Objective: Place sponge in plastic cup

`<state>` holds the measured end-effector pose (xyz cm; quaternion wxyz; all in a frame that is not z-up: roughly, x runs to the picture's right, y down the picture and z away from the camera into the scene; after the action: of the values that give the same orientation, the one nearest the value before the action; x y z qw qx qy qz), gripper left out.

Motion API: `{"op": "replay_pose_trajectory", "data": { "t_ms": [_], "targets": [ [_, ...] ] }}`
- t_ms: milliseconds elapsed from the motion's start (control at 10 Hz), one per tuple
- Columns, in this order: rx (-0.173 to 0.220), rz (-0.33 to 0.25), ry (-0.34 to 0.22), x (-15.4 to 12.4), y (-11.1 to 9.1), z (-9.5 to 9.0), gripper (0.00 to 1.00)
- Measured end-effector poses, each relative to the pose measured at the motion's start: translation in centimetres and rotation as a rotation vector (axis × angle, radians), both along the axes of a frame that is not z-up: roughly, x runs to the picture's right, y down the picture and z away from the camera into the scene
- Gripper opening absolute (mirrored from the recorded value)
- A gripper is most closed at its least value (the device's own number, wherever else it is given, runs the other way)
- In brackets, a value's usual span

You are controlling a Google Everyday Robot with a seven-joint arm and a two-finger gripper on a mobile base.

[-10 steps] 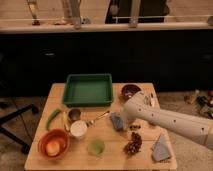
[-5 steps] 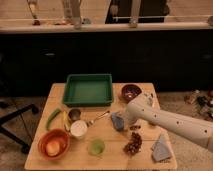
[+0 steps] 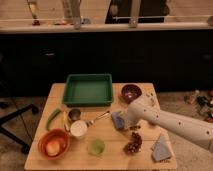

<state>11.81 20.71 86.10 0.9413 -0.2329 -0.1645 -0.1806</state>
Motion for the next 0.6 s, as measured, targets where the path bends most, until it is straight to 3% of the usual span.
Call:
{"op": "replay_pose_trajectory", "data": {
  "t_ms": [400,600],
  "targets": [
    [0.0,-0.001,-0.001,-0.04,-0.01,-0.02,0.0],
    [-0.001,-0.03,-0.025,-0.04,-0.17,-0.56,0.0]
  ]
}}
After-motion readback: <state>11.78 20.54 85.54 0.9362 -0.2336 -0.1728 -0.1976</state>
